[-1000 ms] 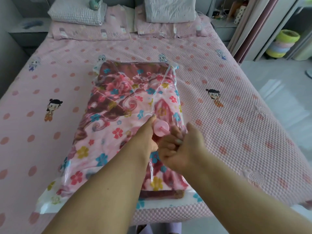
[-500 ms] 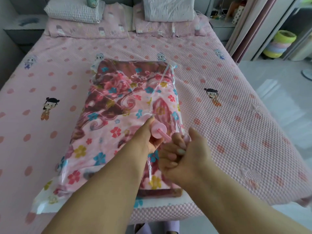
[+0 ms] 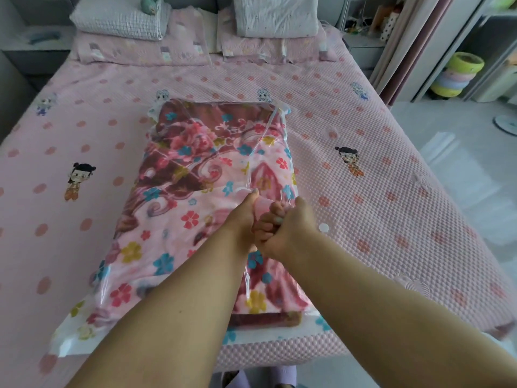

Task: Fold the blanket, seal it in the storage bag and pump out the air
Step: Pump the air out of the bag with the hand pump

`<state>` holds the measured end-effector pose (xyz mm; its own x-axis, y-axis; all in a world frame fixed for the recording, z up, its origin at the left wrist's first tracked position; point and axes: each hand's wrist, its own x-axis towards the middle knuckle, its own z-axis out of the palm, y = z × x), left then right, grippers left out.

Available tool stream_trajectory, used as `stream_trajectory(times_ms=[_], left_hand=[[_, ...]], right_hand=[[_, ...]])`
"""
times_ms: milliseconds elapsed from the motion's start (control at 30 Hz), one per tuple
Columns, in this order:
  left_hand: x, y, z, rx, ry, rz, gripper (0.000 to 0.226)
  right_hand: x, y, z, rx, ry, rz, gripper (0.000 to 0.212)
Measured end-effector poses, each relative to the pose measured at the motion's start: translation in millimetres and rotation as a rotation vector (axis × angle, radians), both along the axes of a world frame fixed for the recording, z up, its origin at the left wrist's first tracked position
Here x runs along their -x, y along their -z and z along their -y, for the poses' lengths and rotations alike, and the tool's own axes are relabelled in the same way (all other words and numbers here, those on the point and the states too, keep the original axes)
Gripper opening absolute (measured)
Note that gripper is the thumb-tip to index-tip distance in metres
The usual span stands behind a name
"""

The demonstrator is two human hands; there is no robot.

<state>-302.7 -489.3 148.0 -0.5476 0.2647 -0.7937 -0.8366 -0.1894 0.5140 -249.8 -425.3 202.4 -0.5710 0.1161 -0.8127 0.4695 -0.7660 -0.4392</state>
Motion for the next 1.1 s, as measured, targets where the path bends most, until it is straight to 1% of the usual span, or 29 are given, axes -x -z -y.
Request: stream_trajectory(times_ms=[67,100,133,167,233,267,300,367,400,433,467,500,533,567,633,700,767,800,833,867,900,933,967,1033,1100], left_hand=[[0,3,1,0.003,0.007,-0.013,0.066],[0,2,3,0.012,-0.011,-0.001,0.063],[1,6,5,0.046,-0.060,0.014,0.055],[-1,7,7,0.075,-0.121,0.027,0.048],[-1,10,9,0.091,-0.177,0.025,0.046],[-1,10,8,0.093,-0.145,0.018,0.047],[-3,6,7,0.068,-0.090,0.021,0.051],[-6,-1,4,-0.059,-0.012,0.031,0.068],[-6,0,2,-0.098,-0.016,0.031,0.073],[-4,1,2,-0.096,-0.027,0.041,0.073],[-1,6,3,-0.058,-0.044,0.038,0.068],[-1,8,5,-0.001,-0.065,0.036,0.059],[-2,12,7,0.042,-0.101,0.025,0.053],[-2,17,10,0.051,-0.143,0.013,0.051],[-2,18,9,0.058,-0.172,0.007,0.048],[-2,10,5,0.027,-0.110,0.032,0.049],[-3,0,1,-0.108,-0.022,0.047,0.061],[-4,-1,0,-0.127,0.006,0.034,0.068],[-3,1,0,-0.106,0.021,0.029,0.071],[-3,2,2,-0.065,0.009,0.035,0.067],[-3,5,4,-0.005,-0.033,0.042,0.057],[-4,9,7,0.055,-0.097,0.046,0.047],[-2,12,8,0.089,-0.147,0.040,0.043],[2,15,4,0.093,-0.166,0.029,0.046],[7,8,1,0.015,-0.102,0.036,0.051]], right_hand=[[-12,8,-5,-0.149,-0.074,-0.144,0.064],[-23,1,-5,-0.132,-0.108,-0.166,0.062],[-33,-8,-3,-0.066,-0.135,-0.141,0.061],[-44,-17,-2,0.043,-0.110,-0.106,0.061],[-54,-14,-3,0.043,-0.063,-0.042,0.062],[-48,-10,-6,0.056,-0.044,-0.023,0.063],[-35,-6,-5,0.058,-0.012,-0.009,0.064],[-8,0,4,0.014,-0.017,0.013,0.067],[-6,5,-1,-0.069,-0.054,-0.047,0.066],[-10,8,-8,-0.163,-0.097,-0.121,0.065],[-21,6,-10,-0.163,-0.113,-0.183,0.064],[-36,-5,-9,-0.111,-0.143,-0.207,0.062],[-46,-15,-5,-0.014,-0.160,-0.165,0.061],[-58,-24,-1,0.058,-0.120,-0.082,0.061],[-62,-13,-6,0.019,-0.080,-0.036,0.061],[-32,-5,-6,0.032,-0.035,-0.038,0.061],[-5,0,-1,-0.066,-0.080,-0.021,0.060],[-5,4,-7,-0.163,-0.133,-0.074,0.060],[-11,7,-11,-0.233,-0.163,-0.135,0.060],[-24,2,-12,-0.197,-0.169,-0.182,0.060],[-38,-7,-9,-0.101,-0.181,-0.174,0.060],[-46,-17,-7,0.016,-0.163,-0.105,0.061],[-55,-22,-8,0.051,-0.126,-0.053,0.062],[-45,-18,-15,0.039,-0.115,-0.025,0.064],[-15,-12,-11,0.044,-0.057,-0.024,0.064]])
